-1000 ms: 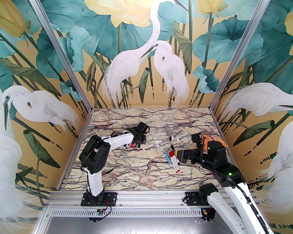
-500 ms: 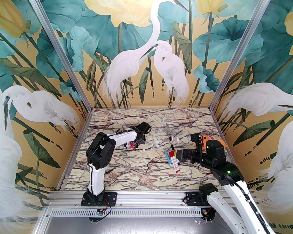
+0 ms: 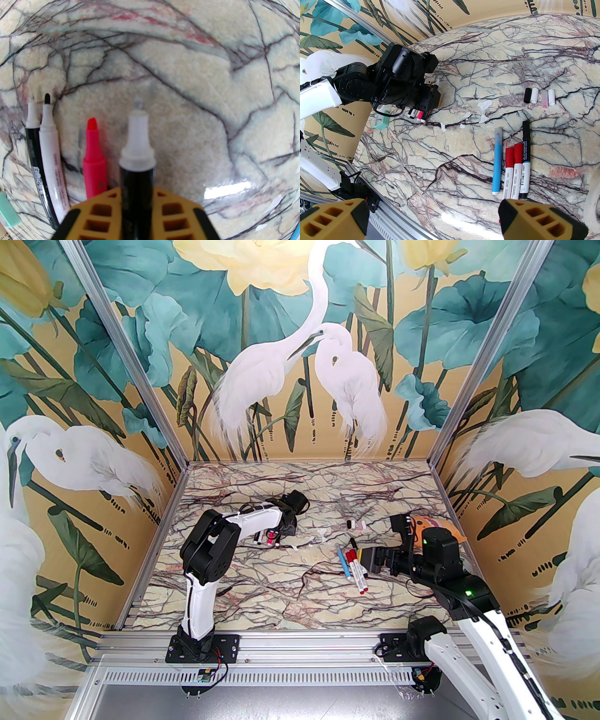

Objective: Open the pen caps

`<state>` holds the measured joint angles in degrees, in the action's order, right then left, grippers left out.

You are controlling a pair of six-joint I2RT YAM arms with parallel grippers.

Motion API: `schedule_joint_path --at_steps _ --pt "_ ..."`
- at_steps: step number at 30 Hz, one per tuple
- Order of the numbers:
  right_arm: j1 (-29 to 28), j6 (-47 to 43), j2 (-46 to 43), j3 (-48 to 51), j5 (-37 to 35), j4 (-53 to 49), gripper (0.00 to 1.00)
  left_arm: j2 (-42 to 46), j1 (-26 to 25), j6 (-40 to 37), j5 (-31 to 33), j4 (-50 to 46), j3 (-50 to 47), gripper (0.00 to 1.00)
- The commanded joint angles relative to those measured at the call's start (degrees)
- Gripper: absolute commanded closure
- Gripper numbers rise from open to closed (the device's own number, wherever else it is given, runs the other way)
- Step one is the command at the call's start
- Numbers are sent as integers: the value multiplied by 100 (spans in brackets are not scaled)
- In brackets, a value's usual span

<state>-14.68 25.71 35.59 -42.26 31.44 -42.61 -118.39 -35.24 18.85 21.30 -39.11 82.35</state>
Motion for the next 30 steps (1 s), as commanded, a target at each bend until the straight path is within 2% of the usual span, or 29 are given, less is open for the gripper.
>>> schedule_joint_path --at_steps 1,14,18,21,27,29,30 --pt "-27 56 35 -105 54 -37 1 -154 38 53 145 -167 204 76" --pt "-27 31 64 -116 64 -32 1 210 49 75 37 -217 244 72" --pt "-36 33 71 -90 -163 -35 1 920 13 156 -389 68 -119 69" --pt "-61 63 73 -84 -411 -69 6 1581 -10 230 -779 361 -568 66" --pt "-204 203 154 2 -792 44 16 3018 -140 270 -1965 1241 -1785 57" --pt "-306 215 246 -6 -961 50 17 3490 -149 320 -2391 1510 -2161 55" --pt "-369 209 304 -20 -1067 45 22 3709 -149 317 -2638 1645 -2323 53"
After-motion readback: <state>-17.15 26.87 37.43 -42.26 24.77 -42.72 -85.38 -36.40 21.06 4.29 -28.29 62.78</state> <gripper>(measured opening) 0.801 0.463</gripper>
